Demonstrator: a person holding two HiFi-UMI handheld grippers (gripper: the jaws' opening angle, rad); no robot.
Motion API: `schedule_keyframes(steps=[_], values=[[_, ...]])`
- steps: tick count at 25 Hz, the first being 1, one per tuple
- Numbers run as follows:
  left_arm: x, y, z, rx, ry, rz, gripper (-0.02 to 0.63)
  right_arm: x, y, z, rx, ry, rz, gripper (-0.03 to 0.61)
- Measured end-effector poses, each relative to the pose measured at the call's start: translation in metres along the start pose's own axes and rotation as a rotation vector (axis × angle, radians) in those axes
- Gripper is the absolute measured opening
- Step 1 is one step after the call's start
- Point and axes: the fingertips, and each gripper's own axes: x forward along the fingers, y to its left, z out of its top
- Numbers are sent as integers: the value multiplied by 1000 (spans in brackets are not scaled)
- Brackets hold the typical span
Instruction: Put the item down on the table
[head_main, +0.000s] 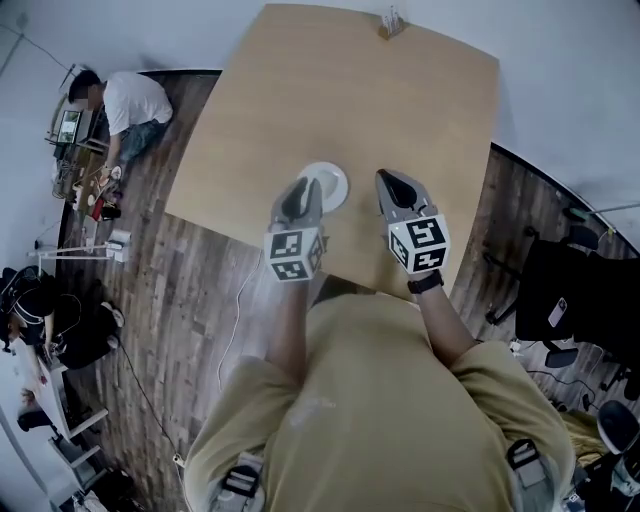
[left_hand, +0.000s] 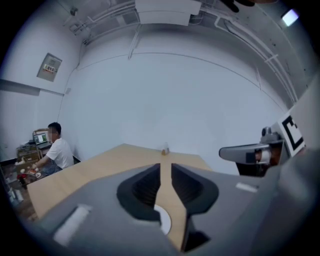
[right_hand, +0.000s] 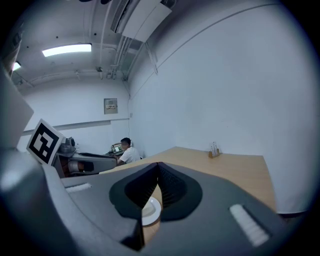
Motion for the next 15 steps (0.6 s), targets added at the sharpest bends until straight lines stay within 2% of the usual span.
schedule_keyframes(steps=[6,15], values=[[-36,-18,7,-1,-52,8,6,-29,15,13,-34,-41,18,6],[-80,-37,22,26,-162,91,3,-64,12,15,-67,-80,-6,6]])
